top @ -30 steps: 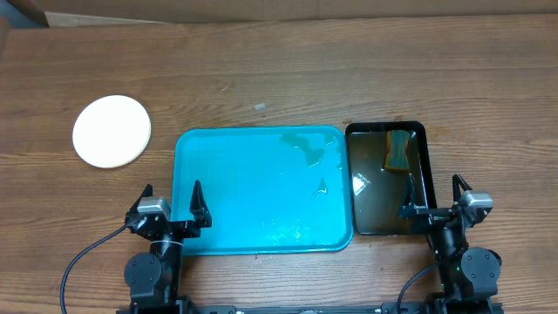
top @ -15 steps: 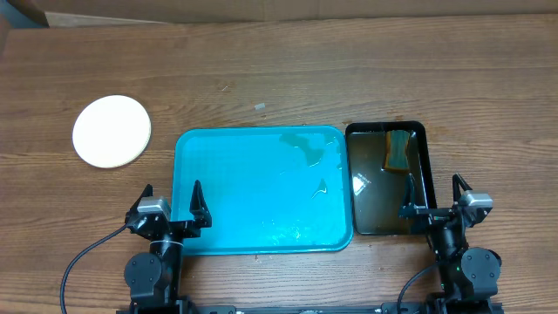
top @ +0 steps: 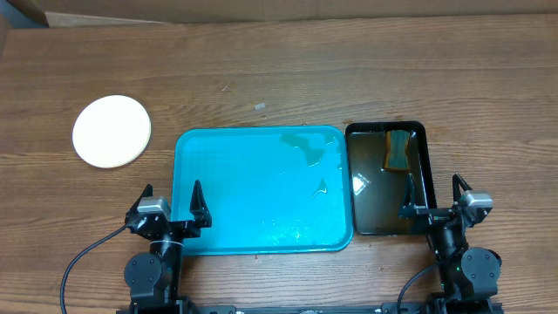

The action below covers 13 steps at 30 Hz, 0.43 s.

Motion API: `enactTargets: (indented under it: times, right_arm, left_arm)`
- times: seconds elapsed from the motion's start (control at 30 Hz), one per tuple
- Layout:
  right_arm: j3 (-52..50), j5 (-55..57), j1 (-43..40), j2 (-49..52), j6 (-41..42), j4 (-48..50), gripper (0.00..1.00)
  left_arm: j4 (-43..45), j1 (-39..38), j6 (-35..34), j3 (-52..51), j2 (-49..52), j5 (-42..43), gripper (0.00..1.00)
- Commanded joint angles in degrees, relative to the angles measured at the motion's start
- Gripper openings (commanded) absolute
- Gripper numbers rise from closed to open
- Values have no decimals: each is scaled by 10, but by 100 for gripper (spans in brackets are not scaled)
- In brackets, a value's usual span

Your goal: Clean dirty plates on tray and stack at the side

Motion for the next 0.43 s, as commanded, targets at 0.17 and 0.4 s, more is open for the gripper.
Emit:
enactTargets:
  times: [0.17,0.4]
  right_arm:
    - [-6,-3,3,-5,-2,3,100]
    - [-6,-3,3,-5,-2,3,100]
  left_arm:
    - [-2,-5,13,-2,-5,-5,100]
    - [-2,-5,13,-2,-5,-5,99]
